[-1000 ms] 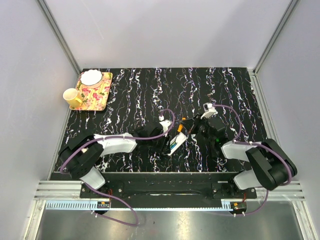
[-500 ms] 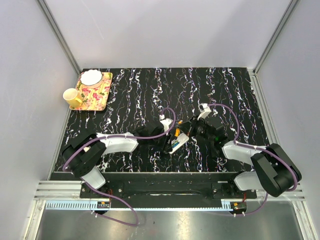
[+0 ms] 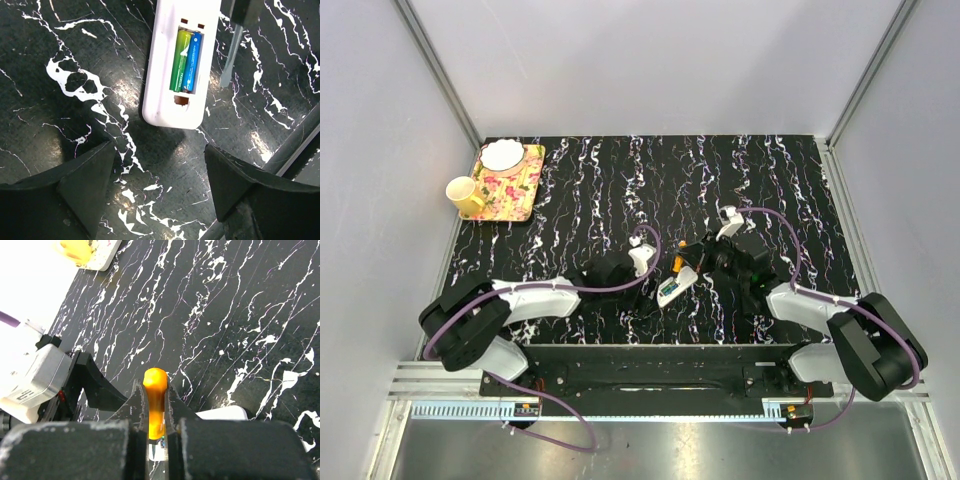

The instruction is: Unload the batteries from the remote control

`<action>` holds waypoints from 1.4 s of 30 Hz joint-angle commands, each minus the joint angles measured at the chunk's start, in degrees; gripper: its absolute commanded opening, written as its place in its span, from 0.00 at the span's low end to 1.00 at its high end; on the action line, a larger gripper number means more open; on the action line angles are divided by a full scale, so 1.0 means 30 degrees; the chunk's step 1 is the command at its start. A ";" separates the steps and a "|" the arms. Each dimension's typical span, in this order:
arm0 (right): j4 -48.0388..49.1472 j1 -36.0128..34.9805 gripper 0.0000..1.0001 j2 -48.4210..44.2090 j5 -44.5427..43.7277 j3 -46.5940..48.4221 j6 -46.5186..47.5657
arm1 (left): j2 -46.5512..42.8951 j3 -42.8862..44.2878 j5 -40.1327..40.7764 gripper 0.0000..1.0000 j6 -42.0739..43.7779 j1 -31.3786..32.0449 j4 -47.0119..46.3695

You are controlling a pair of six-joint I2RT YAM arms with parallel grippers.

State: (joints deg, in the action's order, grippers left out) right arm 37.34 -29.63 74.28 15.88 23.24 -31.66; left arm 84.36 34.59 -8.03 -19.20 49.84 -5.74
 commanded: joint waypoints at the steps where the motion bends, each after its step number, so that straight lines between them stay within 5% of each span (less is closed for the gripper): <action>1: 0.0793 -0.0114 0.00 -0.0444 -0.1161 0.0485 0.0855 | -0.0405 -0.0191 0.0568 0.77 0.1623 0.0317 -0.1806; 17: 0.1440 -0.1110 0.00 -0.0796 -0.5202 0.0249 0.3374 | 0.2613 0.1888 0.1240 0.71 0.2329 0.1198 -0.1632; 28: 0.1905 -0.1697 0.00 -0.0093 -0.6728 0.0221 0.4225 | 0.2876 0.2064 0.1359 0.43 0.2299 0.1198 -0.1369; 42: 0.2494 -0.1814 0.00 -0.0211 -0.5850 0.0338 0.3844 | 0.3141 0.2269 0.1301 0.35 0.2241 0.1227 -0.1164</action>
State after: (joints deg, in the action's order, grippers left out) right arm 41.91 -34.46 74.30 -1.96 22.26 -20.69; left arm 92.01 40.14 -5.30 -12.49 53.19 -8.99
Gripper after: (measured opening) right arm 0.071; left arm 0.536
